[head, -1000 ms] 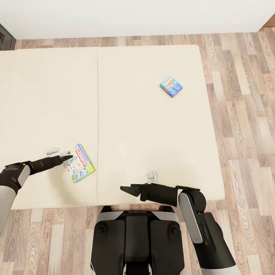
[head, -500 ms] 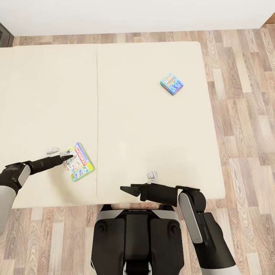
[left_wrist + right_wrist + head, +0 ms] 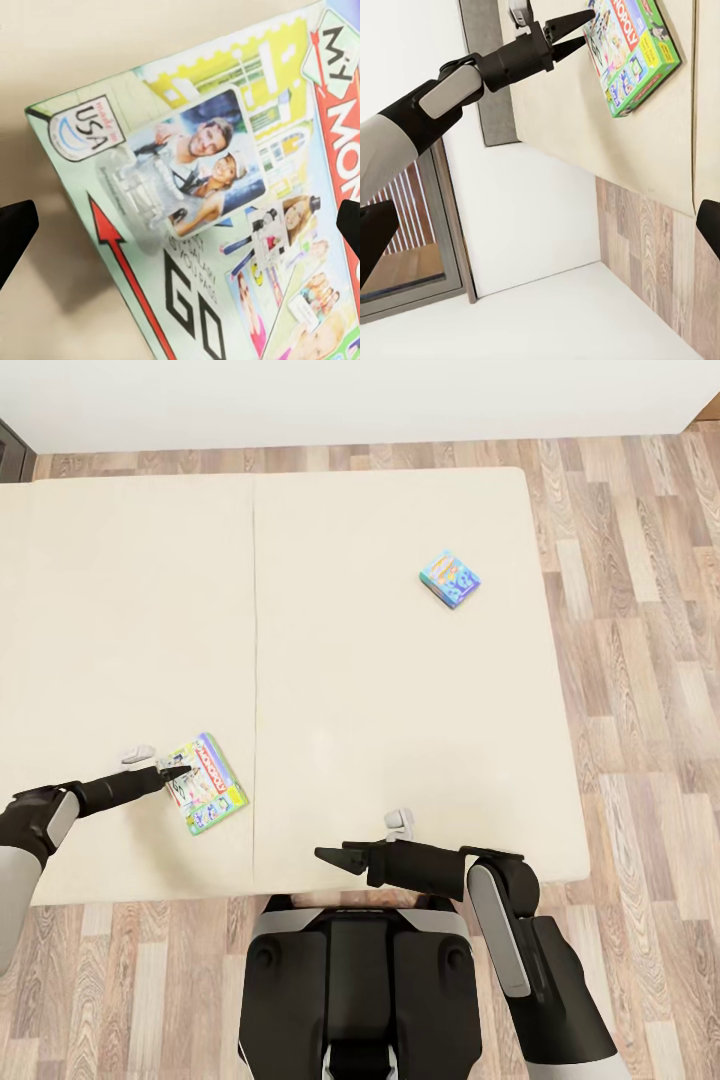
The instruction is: Put all the toys in the child's room - the three board games (two on the bed and one on the table), the two jigsaw puzzles on the table, and the tennis ball on the table - inside the toy box on the table in the child's room.
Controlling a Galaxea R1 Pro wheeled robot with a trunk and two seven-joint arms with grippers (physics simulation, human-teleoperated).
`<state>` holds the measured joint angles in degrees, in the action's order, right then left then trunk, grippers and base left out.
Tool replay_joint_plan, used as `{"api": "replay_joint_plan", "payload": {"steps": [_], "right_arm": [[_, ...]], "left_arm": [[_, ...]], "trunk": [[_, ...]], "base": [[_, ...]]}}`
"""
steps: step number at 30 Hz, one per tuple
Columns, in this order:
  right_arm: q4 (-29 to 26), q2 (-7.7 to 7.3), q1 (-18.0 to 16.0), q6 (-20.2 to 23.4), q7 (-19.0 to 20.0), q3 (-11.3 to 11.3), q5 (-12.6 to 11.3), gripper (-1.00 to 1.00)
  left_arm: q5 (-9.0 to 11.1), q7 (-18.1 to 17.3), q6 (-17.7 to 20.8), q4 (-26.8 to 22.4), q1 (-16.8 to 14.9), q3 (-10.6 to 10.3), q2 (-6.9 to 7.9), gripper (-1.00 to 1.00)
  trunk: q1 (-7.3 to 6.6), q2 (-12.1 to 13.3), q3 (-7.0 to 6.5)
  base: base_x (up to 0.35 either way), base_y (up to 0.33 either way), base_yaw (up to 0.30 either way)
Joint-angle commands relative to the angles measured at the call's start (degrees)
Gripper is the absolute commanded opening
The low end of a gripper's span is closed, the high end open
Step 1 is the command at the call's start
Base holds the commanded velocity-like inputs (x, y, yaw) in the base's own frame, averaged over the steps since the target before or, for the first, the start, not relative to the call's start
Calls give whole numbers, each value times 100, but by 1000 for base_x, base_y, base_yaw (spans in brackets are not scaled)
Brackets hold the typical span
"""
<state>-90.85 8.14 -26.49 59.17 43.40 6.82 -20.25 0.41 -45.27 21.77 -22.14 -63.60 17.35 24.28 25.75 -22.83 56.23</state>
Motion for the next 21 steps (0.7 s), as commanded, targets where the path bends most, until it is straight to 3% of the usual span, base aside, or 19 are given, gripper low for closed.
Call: {"api": "replay_joint_plan", "payload": {"steps": [1, 16, 21], "right_arm": [[-2, 3, -3, 25, 28, -5, 21, 100], [-2, 3, -2, 25, 28, -5, 21, 100], [-2, 3, -1, 25, 28, -5, 21, 100]], "left_arm": [[4, -24, 55, 0, -3, 32, -2, 100], [3, -25, 55, 0, -3, 32, -2, 100], [3, -25, 55, 0, -3, 32, -2, 100]], "trunk": [[4, -9, 6], [4, -9, 6], [4, -9, 6]], "base": [[0, 0, 0], [0, -1, 0], [0, -144, 0]]}}
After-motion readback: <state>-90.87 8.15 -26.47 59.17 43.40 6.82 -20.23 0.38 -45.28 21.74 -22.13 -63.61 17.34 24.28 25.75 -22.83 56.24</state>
